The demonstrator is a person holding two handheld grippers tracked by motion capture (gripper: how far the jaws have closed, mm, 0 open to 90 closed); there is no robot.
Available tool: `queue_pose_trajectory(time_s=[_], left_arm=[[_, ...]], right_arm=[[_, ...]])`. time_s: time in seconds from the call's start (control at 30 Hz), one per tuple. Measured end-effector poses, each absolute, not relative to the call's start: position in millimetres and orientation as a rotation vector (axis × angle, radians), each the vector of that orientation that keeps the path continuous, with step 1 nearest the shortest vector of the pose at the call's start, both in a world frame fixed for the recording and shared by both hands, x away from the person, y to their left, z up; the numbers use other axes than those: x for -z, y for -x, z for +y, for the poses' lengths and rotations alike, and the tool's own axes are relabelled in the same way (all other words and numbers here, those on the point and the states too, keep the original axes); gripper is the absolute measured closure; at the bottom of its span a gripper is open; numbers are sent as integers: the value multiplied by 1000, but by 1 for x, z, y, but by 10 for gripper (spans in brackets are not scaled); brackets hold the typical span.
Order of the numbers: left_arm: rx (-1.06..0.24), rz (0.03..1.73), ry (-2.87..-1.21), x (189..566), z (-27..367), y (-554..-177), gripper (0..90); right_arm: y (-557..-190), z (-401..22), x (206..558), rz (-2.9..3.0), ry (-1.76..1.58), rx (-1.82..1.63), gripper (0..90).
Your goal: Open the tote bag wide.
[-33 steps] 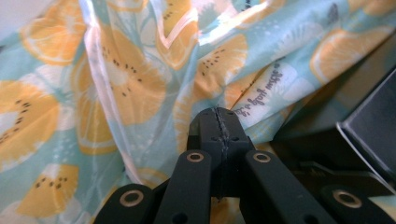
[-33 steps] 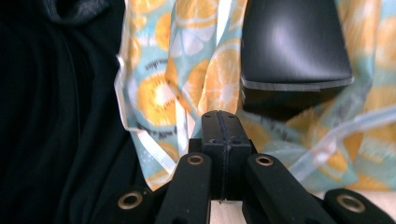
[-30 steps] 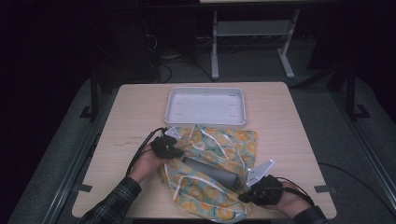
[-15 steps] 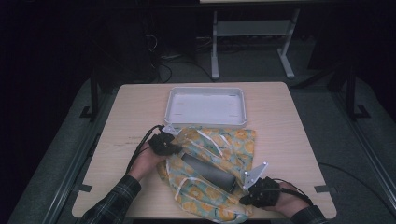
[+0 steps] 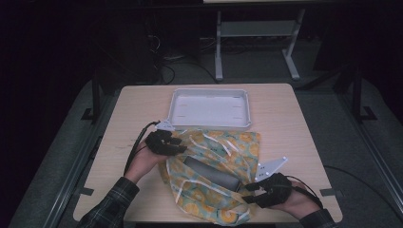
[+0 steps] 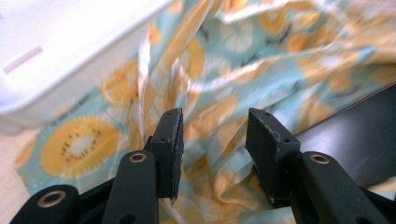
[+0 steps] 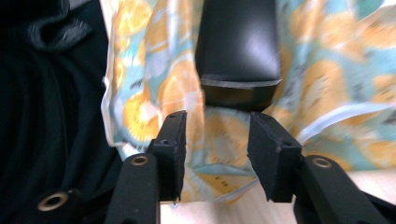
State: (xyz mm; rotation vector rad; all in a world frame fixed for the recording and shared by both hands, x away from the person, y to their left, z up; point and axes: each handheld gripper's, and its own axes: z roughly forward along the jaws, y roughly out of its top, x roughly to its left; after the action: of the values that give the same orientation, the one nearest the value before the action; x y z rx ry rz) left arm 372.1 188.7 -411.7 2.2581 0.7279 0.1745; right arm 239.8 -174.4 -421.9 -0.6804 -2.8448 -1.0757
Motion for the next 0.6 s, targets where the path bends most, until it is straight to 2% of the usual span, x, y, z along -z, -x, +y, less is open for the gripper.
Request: queue_pose_trajectory(time_s=[0.1, 0.27, 0.4, 0.6], left_arm=[[-182, 712, -2236, 402, 190, -367, 581], [-159, 645, -2228, 389, 192, -352, 787], [-129, 598, -2250, 385, 191, -337, 879], [-103, 572, -2279, 389, 186, -330, 894]], right_arm=[[-241, -177, 417, -2838, 706, 1129, 543], [-244, -179, 413, -2838, 741, 1185, 531], [-244, -178, 414, -2848, 750, 1183, 537], [-243, -177, 414, -2852, 729, 1185, 567]])
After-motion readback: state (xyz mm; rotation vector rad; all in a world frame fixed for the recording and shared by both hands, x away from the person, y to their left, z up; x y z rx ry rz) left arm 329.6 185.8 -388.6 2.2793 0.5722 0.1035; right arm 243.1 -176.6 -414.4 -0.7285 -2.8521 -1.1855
